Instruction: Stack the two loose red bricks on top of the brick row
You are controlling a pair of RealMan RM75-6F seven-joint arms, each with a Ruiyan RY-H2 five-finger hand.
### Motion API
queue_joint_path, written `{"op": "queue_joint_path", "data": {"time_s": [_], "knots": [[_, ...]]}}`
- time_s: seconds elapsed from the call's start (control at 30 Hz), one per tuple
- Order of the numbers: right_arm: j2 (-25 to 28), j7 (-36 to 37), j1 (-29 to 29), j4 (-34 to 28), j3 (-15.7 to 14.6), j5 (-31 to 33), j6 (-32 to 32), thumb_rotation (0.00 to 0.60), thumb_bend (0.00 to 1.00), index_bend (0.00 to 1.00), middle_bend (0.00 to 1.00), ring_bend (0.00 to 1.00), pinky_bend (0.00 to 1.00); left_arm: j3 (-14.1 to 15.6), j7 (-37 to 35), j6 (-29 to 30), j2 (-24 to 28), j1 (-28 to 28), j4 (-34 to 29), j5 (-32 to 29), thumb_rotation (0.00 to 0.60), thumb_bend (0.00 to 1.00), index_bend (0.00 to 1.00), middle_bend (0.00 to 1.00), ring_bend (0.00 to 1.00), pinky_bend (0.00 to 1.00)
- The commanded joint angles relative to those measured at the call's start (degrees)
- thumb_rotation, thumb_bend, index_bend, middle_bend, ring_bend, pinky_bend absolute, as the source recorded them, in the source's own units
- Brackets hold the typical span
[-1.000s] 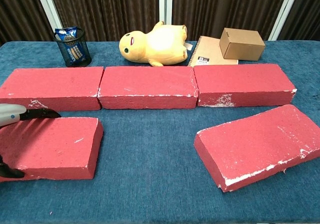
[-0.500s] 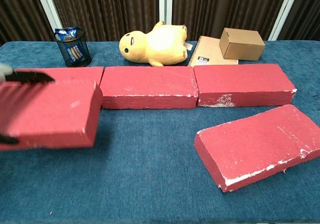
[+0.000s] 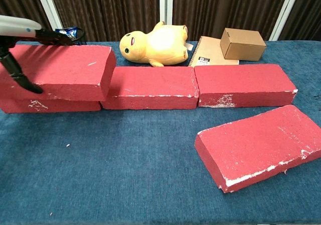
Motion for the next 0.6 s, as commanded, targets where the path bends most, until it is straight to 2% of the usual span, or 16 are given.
{"op": "queue_joint_path", "data": {"time_s": [0.03, 0.2, 0.37, 0.6], "knots": [[0.4, 0.0, 0.0, -0.4, 0.0, -0.2, 0.3, 0.600, 0.00, 0.00, 0.00, 0.00, 0.00, -0.3, -0.7, -3.4, -2.6, -3.4, 4.6, -1.6, 0.600, 0.18, 0.09, 0.15, 0.17, 0.04], [0.0, 0.6, 0.1, -0.1, 0.3, 0.4, 0.1, 0.600, 0.00, 0.00, 0.00, 0.00, 0.00, -0.5, -1.9, -5.8, -5.1, -6.4, 8.4, -5.3, 0.600, 0.18, 0.09, 0.15, 0.17, 0.04], [-0.5, 0.6, 0.5, 0.3, 0.5, 0.8, -0.5, 0.600, 0.00, 0.00, 0.00, 0.00, 0.00, -0.2, -1.7, -5.9, -7.8, -9.3, 11.5, -11.0, 0.600, 0.18, 0.09, 0.15, 0.17, 0.04], [-0.5, 0.6, 0.4, 0.5, 0.6, 1.4, -0.8, 0.600, 0.00, 0.00, 0.00, 0.00, 0.00, 1.6, 0.6, -4.4, -9.8, -12.6, 12.7, -17.5, 0.600, 0.18, 0.09, 0.15, 0.17, 0.04]]}}
